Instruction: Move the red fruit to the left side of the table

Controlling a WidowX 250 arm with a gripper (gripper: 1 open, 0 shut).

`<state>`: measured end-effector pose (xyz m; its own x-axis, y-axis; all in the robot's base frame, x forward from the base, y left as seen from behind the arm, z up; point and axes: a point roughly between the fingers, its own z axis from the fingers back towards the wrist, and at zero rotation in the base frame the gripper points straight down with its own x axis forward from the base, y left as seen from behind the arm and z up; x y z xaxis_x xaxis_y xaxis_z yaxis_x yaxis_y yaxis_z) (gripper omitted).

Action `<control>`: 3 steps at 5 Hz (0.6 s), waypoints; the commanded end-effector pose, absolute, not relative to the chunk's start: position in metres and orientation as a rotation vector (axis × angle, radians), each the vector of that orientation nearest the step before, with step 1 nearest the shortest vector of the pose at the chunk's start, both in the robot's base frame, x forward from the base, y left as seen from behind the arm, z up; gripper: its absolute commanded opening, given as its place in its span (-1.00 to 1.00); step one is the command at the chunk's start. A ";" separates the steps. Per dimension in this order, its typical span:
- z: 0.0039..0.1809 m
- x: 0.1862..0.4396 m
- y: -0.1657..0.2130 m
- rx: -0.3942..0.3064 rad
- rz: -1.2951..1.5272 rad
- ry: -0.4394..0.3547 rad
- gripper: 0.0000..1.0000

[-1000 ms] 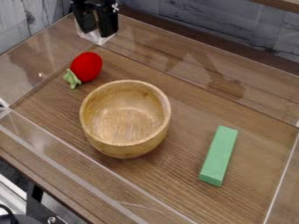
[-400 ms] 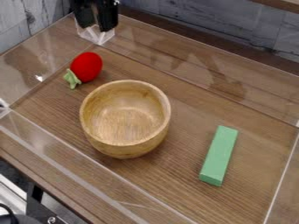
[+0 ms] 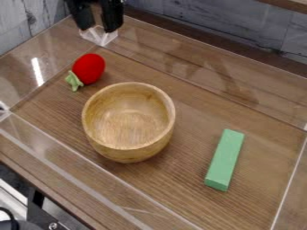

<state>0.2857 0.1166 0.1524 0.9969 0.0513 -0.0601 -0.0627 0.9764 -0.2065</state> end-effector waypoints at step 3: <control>0.162 0.302 0.109 -0.183 -0.031 0.035 -1.00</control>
